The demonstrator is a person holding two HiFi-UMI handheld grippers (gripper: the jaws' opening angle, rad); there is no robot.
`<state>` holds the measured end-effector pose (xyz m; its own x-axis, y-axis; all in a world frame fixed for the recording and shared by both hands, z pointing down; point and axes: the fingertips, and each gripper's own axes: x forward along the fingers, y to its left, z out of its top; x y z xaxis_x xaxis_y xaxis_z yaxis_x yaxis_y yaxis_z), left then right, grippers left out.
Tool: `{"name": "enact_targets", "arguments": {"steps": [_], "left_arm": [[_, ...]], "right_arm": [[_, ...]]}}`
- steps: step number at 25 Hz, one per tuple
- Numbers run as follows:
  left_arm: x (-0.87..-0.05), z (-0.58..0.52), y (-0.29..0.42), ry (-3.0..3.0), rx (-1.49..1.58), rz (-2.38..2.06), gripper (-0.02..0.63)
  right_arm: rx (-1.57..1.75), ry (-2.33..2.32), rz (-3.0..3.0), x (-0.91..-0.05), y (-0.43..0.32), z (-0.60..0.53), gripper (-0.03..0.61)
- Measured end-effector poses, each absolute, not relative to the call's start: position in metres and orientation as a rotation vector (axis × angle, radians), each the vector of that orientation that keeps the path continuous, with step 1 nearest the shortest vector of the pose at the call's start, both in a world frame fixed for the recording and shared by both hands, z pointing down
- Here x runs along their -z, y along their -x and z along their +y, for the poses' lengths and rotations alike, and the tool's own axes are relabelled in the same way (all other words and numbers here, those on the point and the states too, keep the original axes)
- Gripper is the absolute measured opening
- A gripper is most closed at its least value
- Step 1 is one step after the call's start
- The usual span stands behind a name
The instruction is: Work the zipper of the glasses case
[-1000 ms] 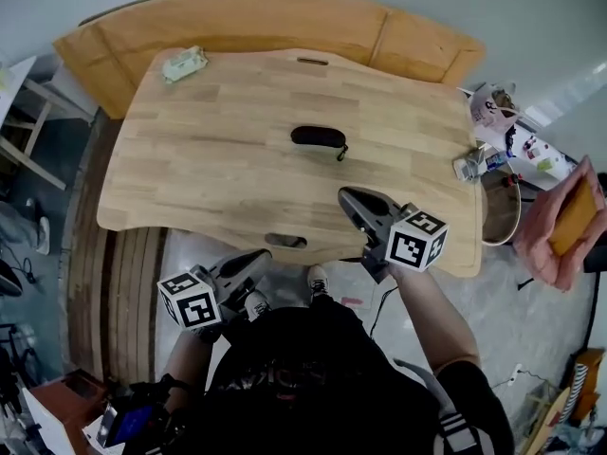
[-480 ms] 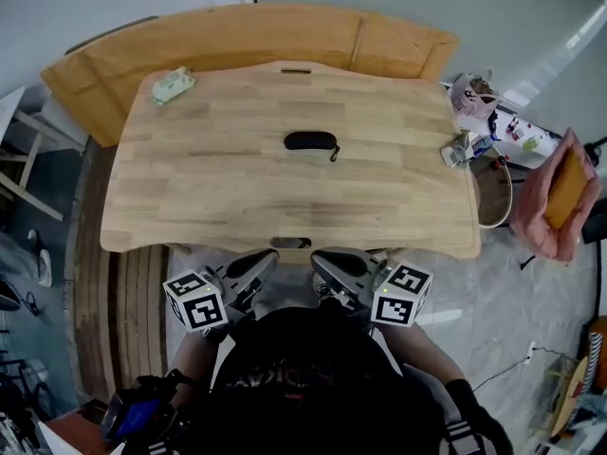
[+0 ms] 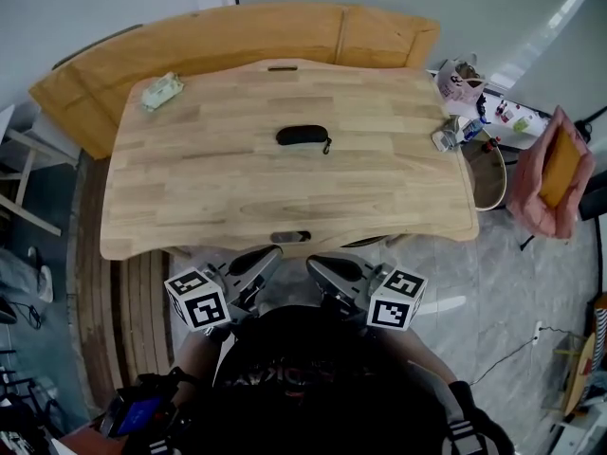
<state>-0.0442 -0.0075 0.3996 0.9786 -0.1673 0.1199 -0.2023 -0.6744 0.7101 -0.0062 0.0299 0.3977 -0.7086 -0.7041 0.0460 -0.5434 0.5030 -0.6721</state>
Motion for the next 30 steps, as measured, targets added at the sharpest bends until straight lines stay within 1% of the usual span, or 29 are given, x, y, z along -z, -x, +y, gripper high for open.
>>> {"name": "enact_targets", "arguments": {"steps": [5,30], "left_arm": [[-0.4,-0.006,0.045,-2.322,-0.06,-0.253,0.012],[-0.401,-0.002,0.053,-2.305,-0.044,-0.295,0.012]], "right_arm": [[1.049,1.019,2.484,-0.402,0.008,0.028,0.014],[1.055,0.98,2.531,-0.4,0.015,0.031,0.014]]}}
